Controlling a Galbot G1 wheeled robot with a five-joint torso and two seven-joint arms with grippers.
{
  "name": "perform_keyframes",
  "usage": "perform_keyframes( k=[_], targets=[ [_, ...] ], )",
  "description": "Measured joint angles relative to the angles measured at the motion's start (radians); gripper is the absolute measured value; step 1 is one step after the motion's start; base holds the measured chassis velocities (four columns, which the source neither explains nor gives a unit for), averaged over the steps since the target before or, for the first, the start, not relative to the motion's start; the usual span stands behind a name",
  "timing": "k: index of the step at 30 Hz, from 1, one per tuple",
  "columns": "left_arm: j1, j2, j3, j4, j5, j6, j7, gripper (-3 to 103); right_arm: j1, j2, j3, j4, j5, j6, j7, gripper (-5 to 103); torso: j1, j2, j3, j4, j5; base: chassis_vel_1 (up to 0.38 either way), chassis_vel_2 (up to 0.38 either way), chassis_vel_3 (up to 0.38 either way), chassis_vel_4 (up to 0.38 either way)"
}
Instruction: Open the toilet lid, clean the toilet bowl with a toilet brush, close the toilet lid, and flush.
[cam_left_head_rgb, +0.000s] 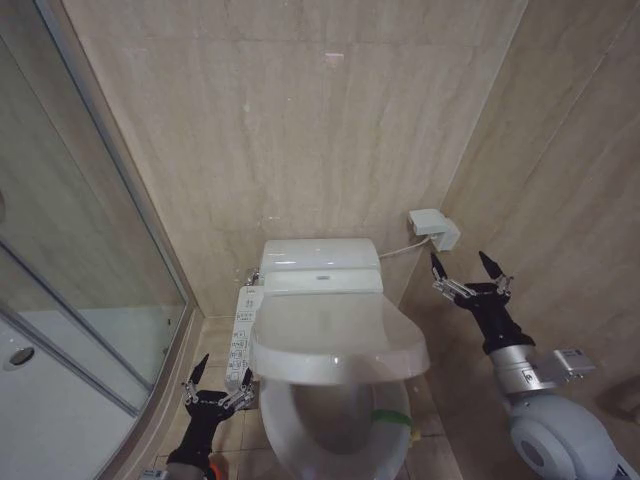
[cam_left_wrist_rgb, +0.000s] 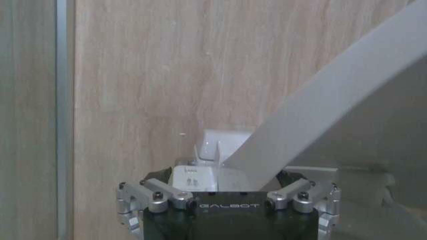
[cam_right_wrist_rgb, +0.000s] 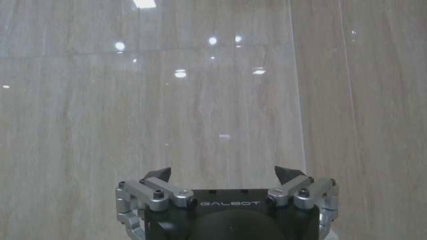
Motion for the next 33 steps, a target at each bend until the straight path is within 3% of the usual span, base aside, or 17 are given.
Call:
perform_keyframes(
  k=[21,33],
  targets=[
    [-0.001,-0.005,-0.003,0.012,0.014,-0.007,-0.016,100,0.043,-0.003,-0.021,-0.009,-0.005,-0.006,0.017,100,0.0,0.0,0.0,0.0,-0.0001,0.0,0.0,0.0,0.0],
    [0.101,0.015,0.041,-0.056,0.047,0.004,-0.055,100,0.135,-0.022,-0.079,-0.077,-0.011,0.003,0.038,100,0.0,0.0,0.0,0.0005,0.0003,0.0,0.0,0.0,0.0]
  ],
)
